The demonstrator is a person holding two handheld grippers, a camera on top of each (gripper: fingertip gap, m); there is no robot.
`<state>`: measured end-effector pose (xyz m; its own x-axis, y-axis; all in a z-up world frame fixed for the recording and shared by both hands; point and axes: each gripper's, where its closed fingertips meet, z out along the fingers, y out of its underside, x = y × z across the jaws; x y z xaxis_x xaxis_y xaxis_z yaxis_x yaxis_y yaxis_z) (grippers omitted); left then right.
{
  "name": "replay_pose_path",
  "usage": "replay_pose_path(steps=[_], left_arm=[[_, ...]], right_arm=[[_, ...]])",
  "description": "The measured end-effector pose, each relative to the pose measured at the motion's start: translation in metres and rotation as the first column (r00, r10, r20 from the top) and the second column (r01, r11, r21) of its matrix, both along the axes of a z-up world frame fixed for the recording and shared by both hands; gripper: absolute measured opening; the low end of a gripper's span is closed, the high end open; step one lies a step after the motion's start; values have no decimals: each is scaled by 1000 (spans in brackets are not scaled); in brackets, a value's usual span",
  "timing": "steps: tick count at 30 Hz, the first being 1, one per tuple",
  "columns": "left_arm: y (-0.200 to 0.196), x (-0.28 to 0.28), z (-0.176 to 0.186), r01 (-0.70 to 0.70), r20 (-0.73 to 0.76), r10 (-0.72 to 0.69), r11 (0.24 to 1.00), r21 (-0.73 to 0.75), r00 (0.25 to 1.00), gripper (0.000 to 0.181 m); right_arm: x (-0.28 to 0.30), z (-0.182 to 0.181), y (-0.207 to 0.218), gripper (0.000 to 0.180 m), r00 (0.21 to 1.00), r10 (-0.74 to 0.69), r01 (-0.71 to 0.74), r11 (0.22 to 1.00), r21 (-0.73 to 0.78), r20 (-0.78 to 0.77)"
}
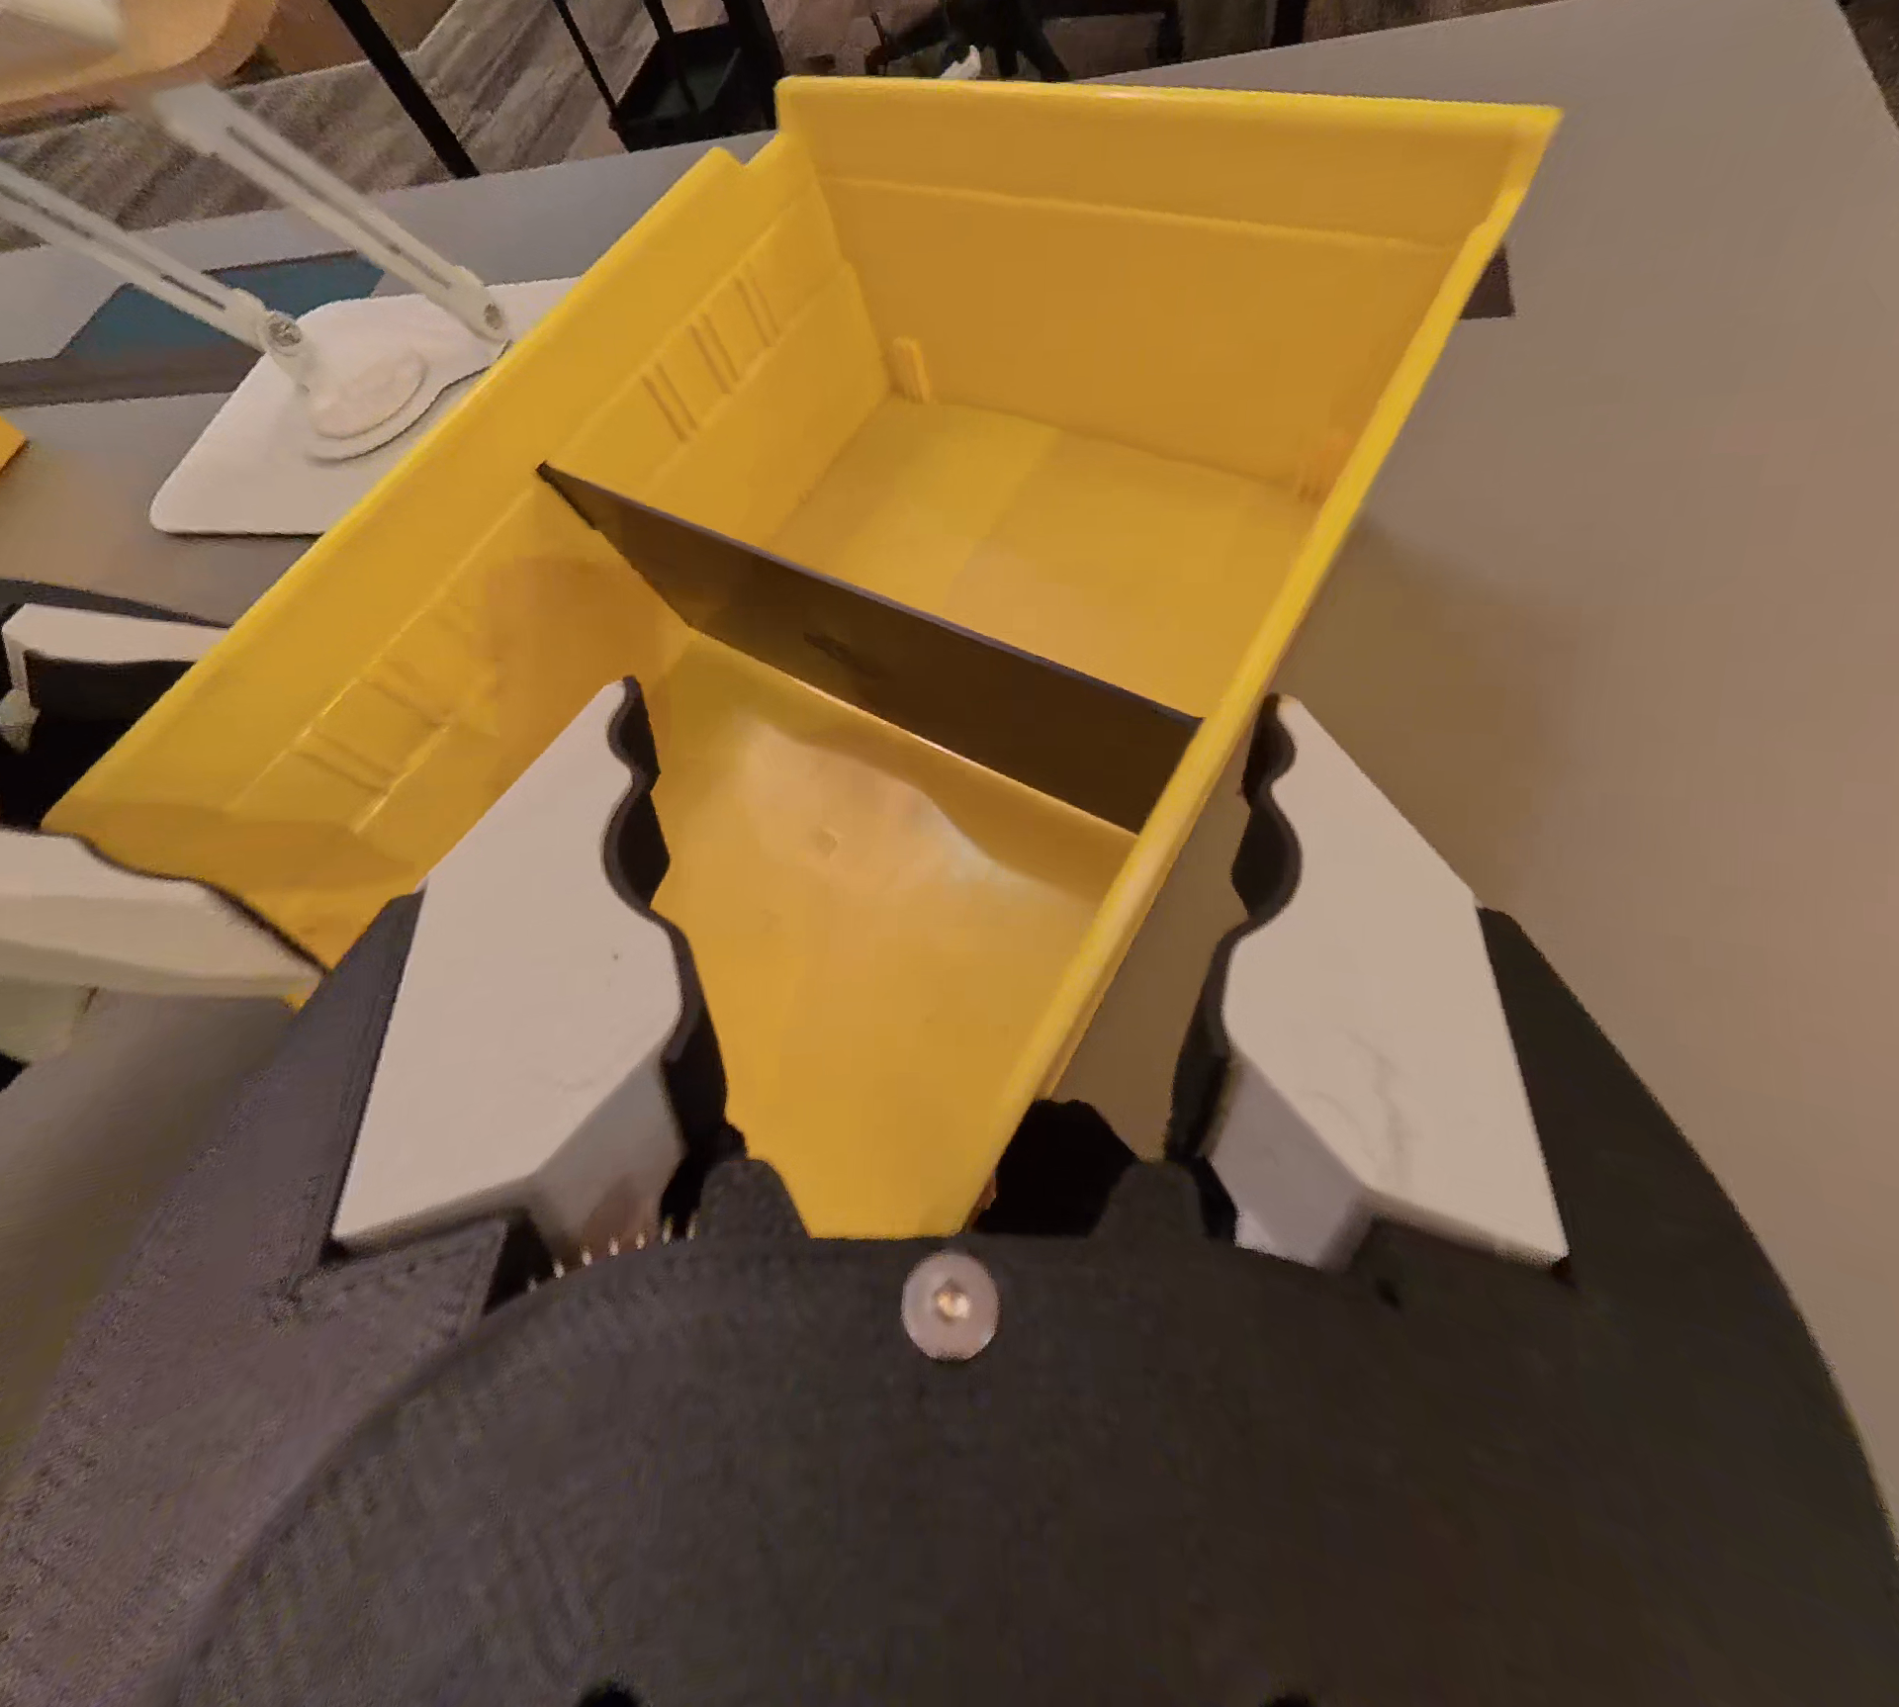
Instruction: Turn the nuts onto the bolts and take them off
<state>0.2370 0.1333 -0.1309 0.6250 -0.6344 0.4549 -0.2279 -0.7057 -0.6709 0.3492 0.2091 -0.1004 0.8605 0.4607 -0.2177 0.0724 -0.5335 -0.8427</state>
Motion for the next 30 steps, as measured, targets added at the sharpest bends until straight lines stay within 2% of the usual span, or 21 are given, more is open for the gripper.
replay_pose_path(steps=[1, 6, 9, 15, 22, 26, 30], left_arm=[[3, 5, 2, -5, 26, 6, 1000, -20, 1000, 94], [16, 30, 10, -54, 161, 70, 993, -104, 984, 96], [20, 44, 13, -48, 214, 79, 988, -148, 974, 95], [38, 64, 17, -63, 282, 111, 983, -172, 953, 99], [59, 71, 20, -85, 344, 148, 977, -194, 927, 101], [52, 61, 30, -91, 419, 157, 981, -174, 894, 104], [38, 31, 59, -105, 402, 112, 994, -39, 909, 105]], right_arm=[[6, 0, 7, 111, 1000, -4, 4, 1000, -4, -8], [36, -2, 41, 90, 1000, -4, 5, 1000, -18, 2], [56, -2, 64, 84, 999, -28, 28, 1000, 2, 35], [72, -11, 103, 78, 998, 10, -9, 1000, -19, 57], [76, -13, 138, 84, 999, 18, -18, 1000, -8, 48], [102, 17, 143, 103, 986, -122, 104, 982, 155, 113], [110, 76, 117, 107, 941, -252, 171, 931, 323, 226]])
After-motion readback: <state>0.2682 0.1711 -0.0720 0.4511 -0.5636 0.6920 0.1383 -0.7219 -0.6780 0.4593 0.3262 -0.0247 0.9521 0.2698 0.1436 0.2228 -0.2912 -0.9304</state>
